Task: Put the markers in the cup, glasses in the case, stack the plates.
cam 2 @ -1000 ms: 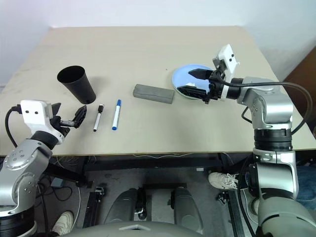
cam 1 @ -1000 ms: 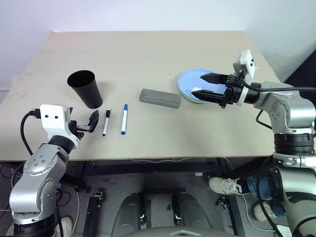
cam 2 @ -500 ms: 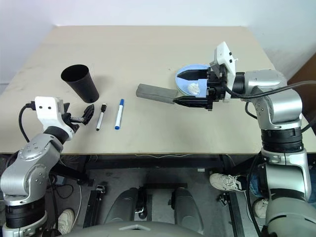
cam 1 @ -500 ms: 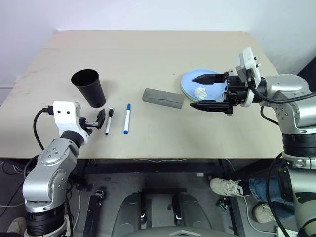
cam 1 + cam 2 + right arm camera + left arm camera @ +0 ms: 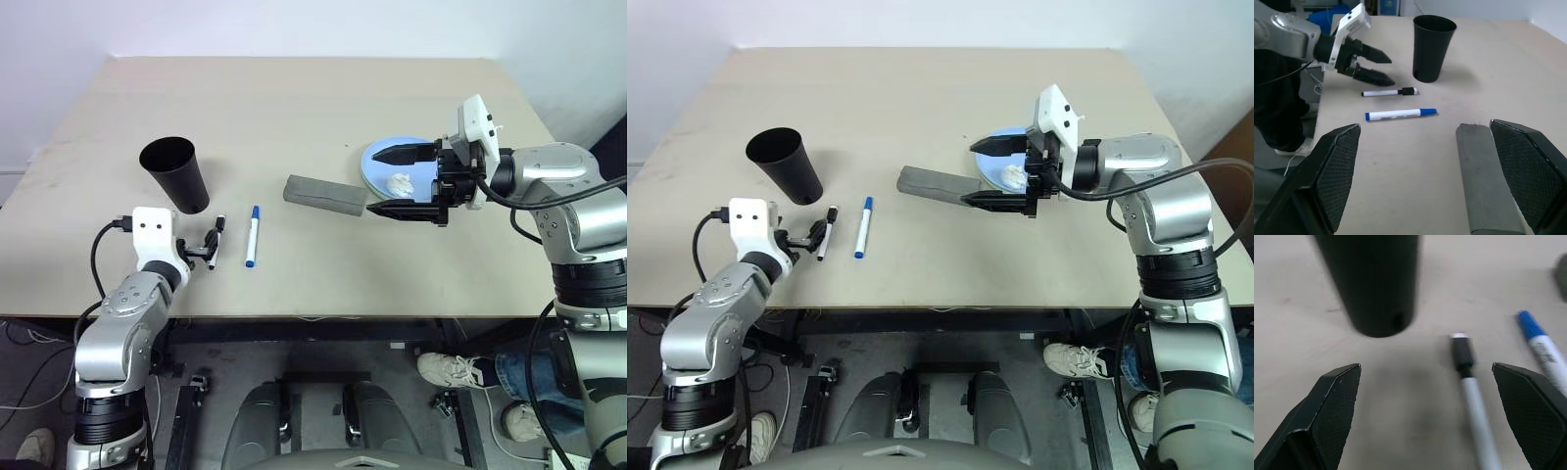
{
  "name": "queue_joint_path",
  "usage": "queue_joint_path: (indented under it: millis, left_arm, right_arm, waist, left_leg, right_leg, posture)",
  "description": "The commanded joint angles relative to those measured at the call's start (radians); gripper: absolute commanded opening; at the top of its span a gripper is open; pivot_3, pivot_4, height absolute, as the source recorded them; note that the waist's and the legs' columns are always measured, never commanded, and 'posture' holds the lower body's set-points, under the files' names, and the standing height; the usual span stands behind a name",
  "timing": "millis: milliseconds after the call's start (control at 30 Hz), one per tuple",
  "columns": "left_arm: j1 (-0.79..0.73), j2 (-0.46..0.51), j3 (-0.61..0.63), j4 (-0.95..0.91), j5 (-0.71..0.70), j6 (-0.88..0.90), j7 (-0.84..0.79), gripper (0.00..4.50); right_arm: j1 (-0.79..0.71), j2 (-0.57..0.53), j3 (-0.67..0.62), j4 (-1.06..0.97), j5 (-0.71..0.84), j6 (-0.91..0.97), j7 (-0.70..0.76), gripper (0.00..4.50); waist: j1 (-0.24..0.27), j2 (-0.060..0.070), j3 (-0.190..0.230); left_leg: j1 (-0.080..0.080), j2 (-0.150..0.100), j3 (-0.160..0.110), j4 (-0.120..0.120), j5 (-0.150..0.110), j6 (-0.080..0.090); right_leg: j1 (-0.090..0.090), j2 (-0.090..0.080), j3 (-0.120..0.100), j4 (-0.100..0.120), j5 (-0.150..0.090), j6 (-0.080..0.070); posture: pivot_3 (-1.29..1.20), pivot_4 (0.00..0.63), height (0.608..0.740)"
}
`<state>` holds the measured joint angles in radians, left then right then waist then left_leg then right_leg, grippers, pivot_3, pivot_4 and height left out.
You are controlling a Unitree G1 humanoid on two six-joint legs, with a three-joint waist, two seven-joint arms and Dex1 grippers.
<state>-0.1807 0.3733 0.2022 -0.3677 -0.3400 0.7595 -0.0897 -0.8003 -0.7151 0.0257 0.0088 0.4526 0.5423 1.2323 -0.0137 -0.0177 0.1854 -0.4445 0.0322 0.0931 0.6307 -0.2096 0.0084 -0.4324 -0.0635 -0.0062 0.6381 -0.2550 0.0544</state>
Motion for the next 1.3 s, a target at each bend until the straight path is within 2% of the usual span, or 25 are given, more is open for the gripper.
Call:
queue_joint_path:
  millis: [33,200,533,633,933,1033,1300]
  left_arm:
    - [-0.052,-0.022,-0.017,-0.002,0.000,0.045,0.012,4.50]
    - [-0.065,-0.038,-0.066,0.014,0.040,0.162,0.051,4.50]
    - [-0.033,-0.074,-0.069,-0.007,0.055,0.236,0.063,4.50]
    - [-0.044,-0.097,-0.047,-0.006,0.048,0.266,0.076,3.93]
    - [-0.082,-0.081,-0.010,0.010,0.054,0.336,0.063,0.88]
    - [-0.095,-0.067,-0.013,0.008,0.056,0.360,0.053,0.02]
    - [-0.174,-0.021,-0.027,-0.008,0.028,0.570,0.011,0.02]
  right_arm:
    - [-0.023,-0.007,-0.020,-0.011,0.009,0.012,-0.020,4.47]
    - [-0.031,-0.022,-0.007,-0.007,-0.008,0.038,-0.039,4.47]
    - [-0.032,-0.023,-0.007,-0.012,-0.015,0.049,-0.050,4.47]
    - [-0.034,-0.022,-0.004,-0.008,-0.019,0.048,-0.052,4.50]
    - [-0.036,-0.014,-0.001,-0.002,-0.022,0.053,-0.060,4.50]
    - [-0.033,-0.015,-0.001,-0.006,-0.022,0.056,-0.064,4.50]
    - [-0.019,-0.022,-0.002,-0.017,-0.026,0.060,-0.073,4.50]
  waist:
    - [0.001,0.000,0.000]
    - [-0.001,0.000,0.000]
    - [0.000,0.000,0.000]
    - [0.000,0.001,0.000]
    - [0.003,0.000,-0.001]
    - [0.002,0.000,-0.001]
    - [0.002,0.000,-0.001]
  left_leg:
    - [0.000,0.000,0.000,0.000,0.000,0.000]
    - [0.000,-0.001,0.000,0.000,0.000,0.001]
    - [0.001,0.000,0.000,0.000,0.000,0.001]
    - [0.001,0.000,0.000,0.000,0.001,0.001]
    - [0.002,-0.001,0.000,0.001,0.001,0.003]
    - [0.002,-0.001,0.000,0.001,0.001,0.003]
    - [0.002,-0.001,0.000,0.002,0.001,0.003]
  right_leg:
    - [0.000,0.000,0.000,-0.001,0.000,0.000]
    - [0.001,0.000,0.000,-0.002,0.000,0.000]
    - [0.002,0.000,0.000,-0.002,0.000,0.000]
    - [0.002,0.000,0.000,-0.001,0.000,0.000]
    - [0.003,0.000,-0.001,-0.001,0.000,0.000]
    - [0.003,0.000,-0.001,-0.001,0.000,0.000]
    - [0.004,0.001,-0.001,0.000,0.001,0.001]
  posture:
    - [0.00,0.150,0.740]
    - [0.00,0.150,0.740]
    - [0.00,0.150,0.740]
    - [0.00,0.150,0.740]
    - [0.00,0.150,0.740]
    - [0.00,0.150,0.740]
    - [0.00,0.150,0.740]
